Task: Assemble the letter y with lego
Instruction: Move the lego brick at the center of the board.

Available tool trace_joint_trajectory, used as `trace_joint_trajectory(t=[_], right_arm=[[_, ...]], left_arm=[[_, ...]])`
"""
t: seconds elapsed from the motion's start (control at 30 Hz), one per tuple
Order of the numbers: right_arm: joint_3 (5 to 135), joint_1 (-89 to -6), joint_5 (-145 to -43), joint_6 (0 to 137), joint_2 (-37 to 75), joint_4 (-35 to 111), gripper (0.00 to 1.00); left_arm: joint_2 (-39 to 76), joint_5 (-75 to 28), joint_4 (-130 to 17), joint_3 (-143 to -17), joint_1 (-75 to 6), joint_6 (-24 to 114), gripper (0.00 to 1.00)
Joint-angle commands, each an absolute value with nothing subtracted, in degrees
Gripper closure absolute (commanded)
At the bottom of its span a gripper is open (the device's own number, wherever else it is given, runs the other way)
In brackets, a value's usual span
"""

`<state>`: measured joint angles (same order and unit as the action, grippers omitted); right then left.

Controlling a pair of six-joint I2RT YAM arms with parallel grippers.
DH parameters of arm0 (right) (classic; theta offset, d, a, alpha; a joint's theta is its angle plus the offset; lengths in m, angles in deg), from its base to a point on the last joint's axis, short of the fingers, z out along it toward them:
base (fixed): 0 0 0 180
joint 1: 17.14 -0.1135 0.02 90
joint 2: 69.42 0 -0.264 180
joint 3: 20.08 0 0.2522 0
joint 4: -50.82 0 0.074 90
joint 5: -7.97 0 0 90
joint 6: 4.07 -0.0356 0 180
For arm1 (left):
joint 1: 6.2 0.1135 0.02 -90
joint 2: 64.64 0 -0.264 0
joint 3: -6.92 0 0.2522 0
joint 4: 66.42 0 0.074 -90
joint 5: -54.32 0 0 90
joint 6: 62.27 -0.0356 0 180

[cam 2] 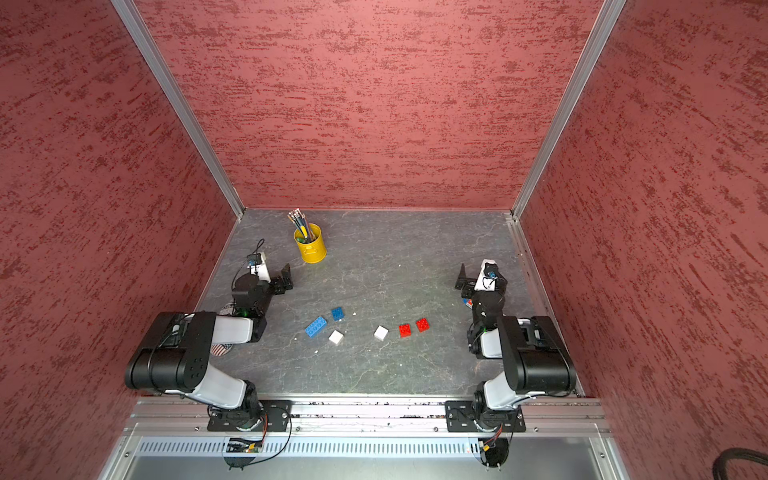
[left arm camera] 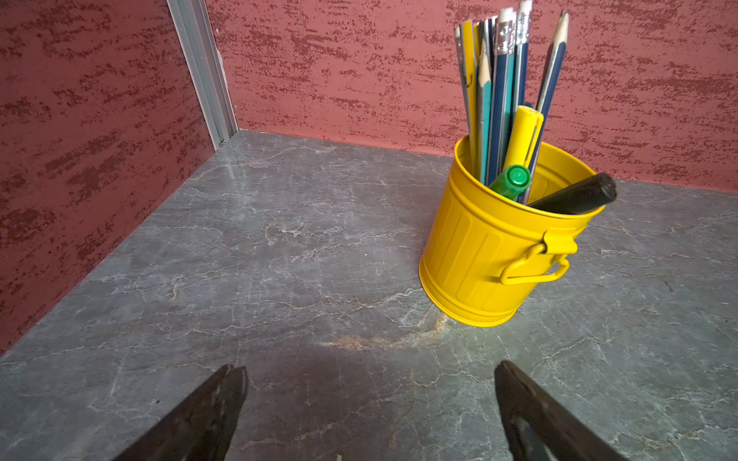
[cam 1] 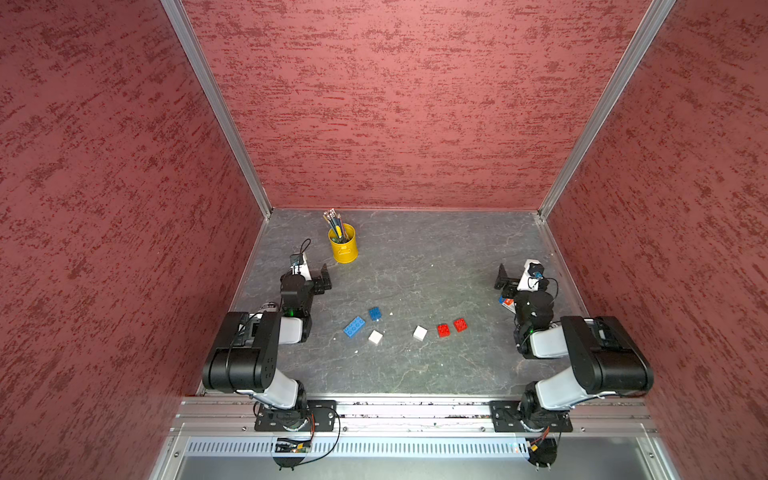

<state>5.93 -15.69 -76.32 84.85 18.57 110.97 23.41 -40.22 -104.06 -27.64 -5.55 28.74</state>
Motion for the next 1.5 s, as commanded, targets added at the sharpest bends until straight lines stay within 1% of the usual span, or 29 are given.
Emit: trace_joint_trajectory(t=[0.0,0.07,0.13,0.3,0.4,0.43,0.47,0.5,0.53,0.57,0.6,0.67,0.73,0.8,0.83,0.87,0.97,1.03,1.1,1.23,1.27,1.47], right_arm=[[6.08,-15.42,-76.76,84.41,18.5,112.7,0.0],[5.29,-15.43,-76.27,84.19,16.76,112.55,0.0],[4.85,-15.47,-75.63,84.22,12.64,109.78,0.0],[10.92,-15.47,-75.18,79.97,1.8,89.44,0.0],[11.17,-15.41,-80.99,76.17,-2.65,88.41,0.0],[11.0,-15.46,-81.68,73.22,-3.87,88.56,0.0],[11.48,-15.48,-81.29,68.4,-5.26,86.08,0.0],[12.53,-15.47,-79.72,62.45,-6.38,81.06,0.0],[14.49,-15.45,-77.59,55.5,-7.95,72.26,0.0],[15.41,-15.39,-77.11,51.36,-8.79,69.3,0.01],[15.18,-15.29,-79.93,51.49,-8.94,70.12,0.01],[13.91,-15.38,-86.98,51.94,-9.32,73.05,0.03],[13.01,-15.34,-90.1,49.45,-10.66,73.44,0.03],[14.26,-15.38,-92.93,48.32,-11.95,68.41,0.03],[15.72,-15.46,-94.28,48.65,-12.18,64.57,0.06],[17.22,-15.5,-95.41,49.28,-12.05,60.56,0.13],[21.47,-16.13,-96.86,51.46,-10.76,48.61,0.28],[23.38,-16.86,-97.24,52.71,-9.65,42.11,0.39],[24.4,-17.88,-96.84,53.55,-8.91,37.0,0.46],[25.21,-22.22,-94.19,53.95,-8.86,29.3,0.52],[25.4,-23.36,-93.85,53.88,-8.73,27.85,0.52],[26.72,-32.51,-90.27,52.74,-7.05,21.49,0.53]], left_arm=[[23.17,-39.66,-105.4,-27.93,-5.32,28.45,0.0],[21.03,-40.07,-103.38,-27.93,-5.48,28.48,0.0],[17.71,-40.36,-99.34,-28.64,-6.15,27.53,0.0],[10.06,-43.27,-83.43,-34.07,-8.12,28.12,0.0],[6.46,-41.39,-73.66,-37.11,-6.94,37.12,0.0],[5.48,-41.12,-70.79,-37.96,-6.37,41.44,0.0],[4.31,-41.44,-65.55,-39.36,-5.46,48.67,0.0],[3.57,-40.22,-61.54,-40.59,-4.28,53.71,0.0],[3.38,-36.76,-59.03,-41.48,-2.79,57.44,0.0],[3.48,-31.38,-59.0,-41.74,-0.97,57.99,0.0],[3.4,-28.03,-58.2,-42.03,-0.01,58.86,0.0],[2.14,-26.2,-55.69,-42.42,-0.37,59.44,0.0],[0.74,-25.97,-51.74,-43.37,-2.41,58.55,0.03],[0.32,-25.22,-46.14,-45.3,-5.2,56.69,0.08],[0.4,-25.56,-43.1,-46.36,-7.16,55.46,0.11],[0.48,-25.89,-40.56,-47.09,-9.33,54.66,0.14],[0.24,-26.45,-37.77,-46.9,-15.73,54.23,0.22],[0.21,-27.23,-36.6,-46.78,-19.78,54.82,0.26],[0.65,-26.5,-36.9,-46.42,-23.67,56.41,0.27],[2.96,-26.31,-36.49,-46.63,-32.29,57.89,0.33],[3.44,-26.45,-36.52,-46.46,-33.8,58.35,0.33],[7.19,-25.13,-37.89,-46.01,-40.26,59.78,0.36]])
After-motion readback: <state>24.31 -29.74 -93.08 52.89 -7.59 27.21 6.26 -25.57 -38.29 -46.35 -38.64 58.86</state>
